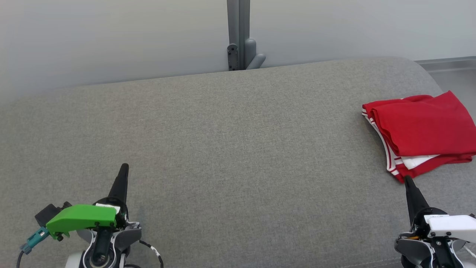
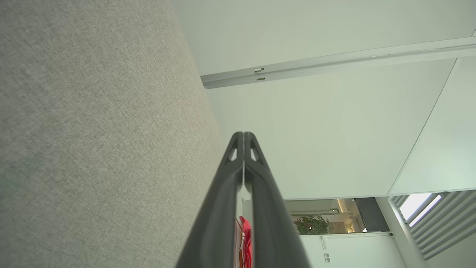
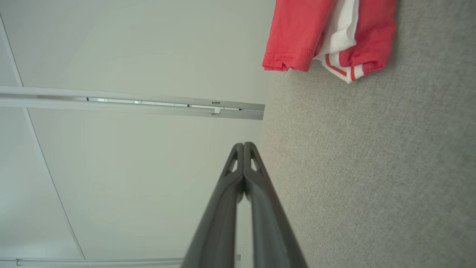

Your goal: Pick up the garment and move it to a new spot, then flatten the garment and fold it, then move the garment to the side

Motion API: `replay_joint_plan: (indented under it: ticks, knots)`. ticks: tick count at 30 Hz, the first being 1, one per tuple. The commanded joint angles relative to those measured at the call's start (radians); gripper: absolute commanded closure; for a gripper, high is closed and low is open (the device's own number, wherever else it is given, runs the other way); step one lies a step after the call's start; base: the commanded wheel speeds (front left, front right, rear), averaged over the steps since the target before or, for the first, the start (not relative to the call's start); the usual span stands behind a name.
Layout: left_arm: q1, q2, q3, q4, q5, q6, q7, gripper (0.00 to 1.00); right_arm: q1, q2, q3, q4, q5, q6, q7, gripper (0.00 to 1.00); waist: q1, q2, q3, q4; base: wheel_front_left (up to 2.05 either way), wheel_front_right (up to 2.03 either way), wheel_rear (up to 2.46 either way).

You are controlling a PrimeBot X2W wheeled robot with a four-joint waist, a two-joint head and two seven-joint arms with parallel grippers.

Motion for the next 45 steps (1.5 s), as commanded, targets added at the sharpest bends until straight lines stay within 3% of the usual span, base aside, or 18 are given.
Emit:
replay_joint_plan:
  ticks: [1, 19, 45]
  knots:
    - [-0.019, 0.002, 0.006, -0.002, -0.016, -0.006, 0.005, 1.00, -0.014, -0.006, -0.005, 0.000, 0.022, 0.000, 0.007, 1.00, 0.0000, 0.0000, 0.001, -0.001, 0.00, 0.00, 0.00]
    - [-0.037, 0.002, 0.023, 0.000, -0.133, -0.021, 0.040, 1.00, -0.022, -0.005, -0.024, 0.004, 0.145, 0.000, 0.037, 1.00, 0.0000, 0.0000, 0.007, -0.016, 0.00, 0.00, 0.00]
    - [-0.035, 0.002, 0.022, 0.000, -0.132, -0.021, 0.040, 1.00, -0.022, -0.001, -0.028, 0.004, 0.136, 0.000, 0.040, 1.00, 0.0000, 0.0000, 0.008, -0.016, 0.00, 0.00, 0.00]
